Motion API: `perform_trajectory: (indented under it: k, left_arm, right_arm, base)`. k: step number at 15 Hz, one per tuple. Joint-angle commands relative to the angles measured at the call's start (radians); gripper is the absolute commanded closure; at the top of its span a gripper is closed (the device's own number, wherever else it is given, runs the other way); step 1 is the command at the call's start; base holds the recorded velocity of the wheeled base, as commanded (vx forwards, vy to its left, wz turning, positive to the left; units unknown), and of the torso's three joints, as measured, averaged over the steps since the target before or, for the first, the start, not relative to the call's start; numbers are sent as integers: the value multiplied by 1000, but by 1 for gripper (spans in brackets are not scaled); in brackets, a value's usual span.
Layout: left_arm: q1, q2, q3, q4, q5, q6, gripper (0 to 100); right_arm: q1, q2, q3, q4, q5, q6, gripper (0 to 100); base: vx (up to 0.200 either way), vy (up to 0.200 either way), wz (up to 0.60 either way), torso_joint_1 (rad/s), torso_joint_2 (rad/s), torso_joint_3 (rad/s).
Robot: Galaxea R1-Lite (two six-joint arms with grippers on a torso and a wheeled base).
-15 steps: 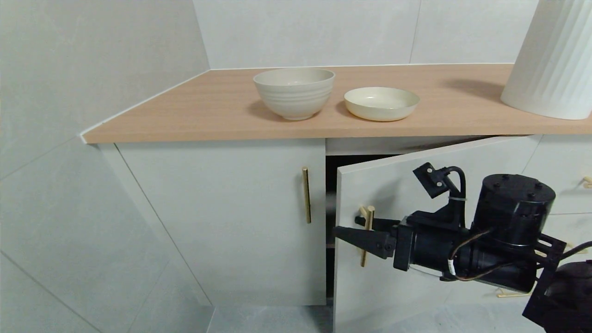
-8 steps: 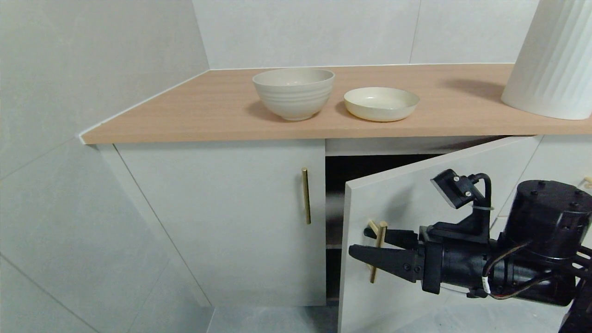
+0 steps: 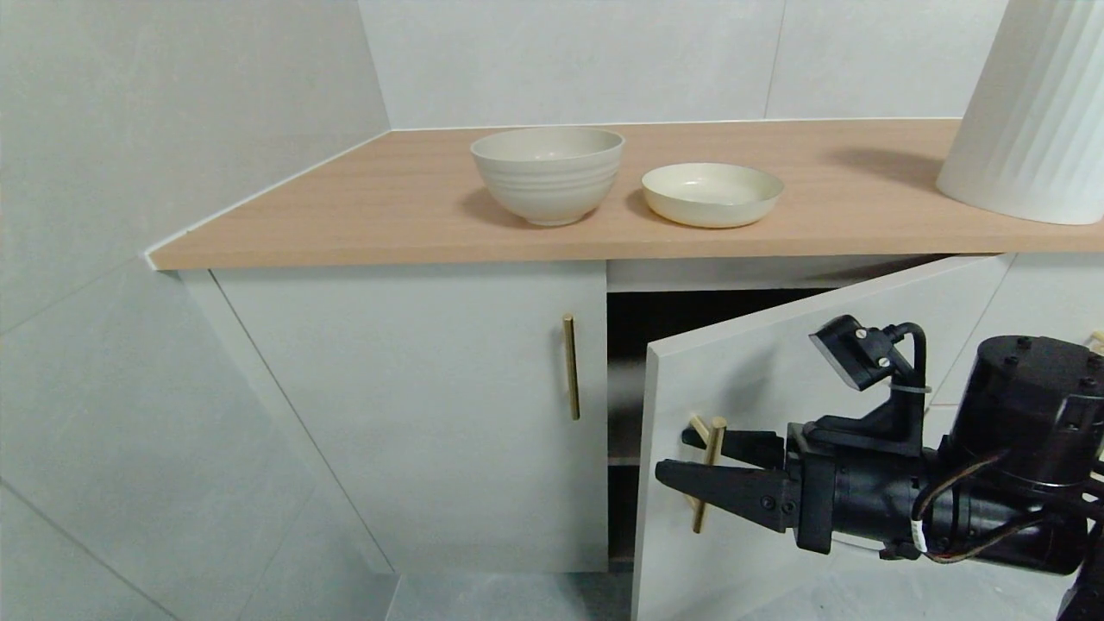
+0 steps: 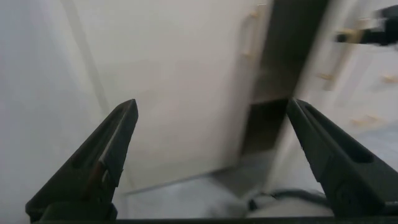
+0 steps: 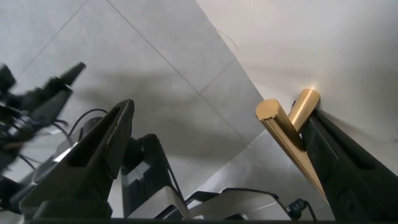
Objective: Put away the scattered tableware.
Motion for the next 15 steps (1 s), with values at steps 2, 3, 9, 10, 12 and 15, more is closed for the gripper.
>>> perform_trajectory:
  k: [2,3,9,10,12,15]
  left_arm:
    - [-1,354,-205,30,-155,15,0]
    - [-8,460,-244,30,-202,67,0]
    - [-189,956,-337,-211,-224,227,0]
    - [-202,1005,-334,-244,-224,224,0]
    - [-261,1127,-313,-306,-224,207,0]
    - [-359,1265,-256,-441,-224,149,0]
  right_arm:
    - [1,-11,1,-6,1,-2,0]
    - [2,-5,1,-6,6,-2,0]
    - [13,5,2,-6,4,-2,0]
    - [13,8,2,-6,6,-2,0]
    - [13,9,2,-6,4,-2,0]
    - [13,6,2,-6,4,-2,0]
  base:
    - [0,0,0,0,0,0]
    - [0,0,0,0,0,0]
    - [0,0,0,0,0,0]
    - [0,0,0,0,0,0]
    - [0,0,0,0,0,0]
    - [0,0,0,0,0,0]
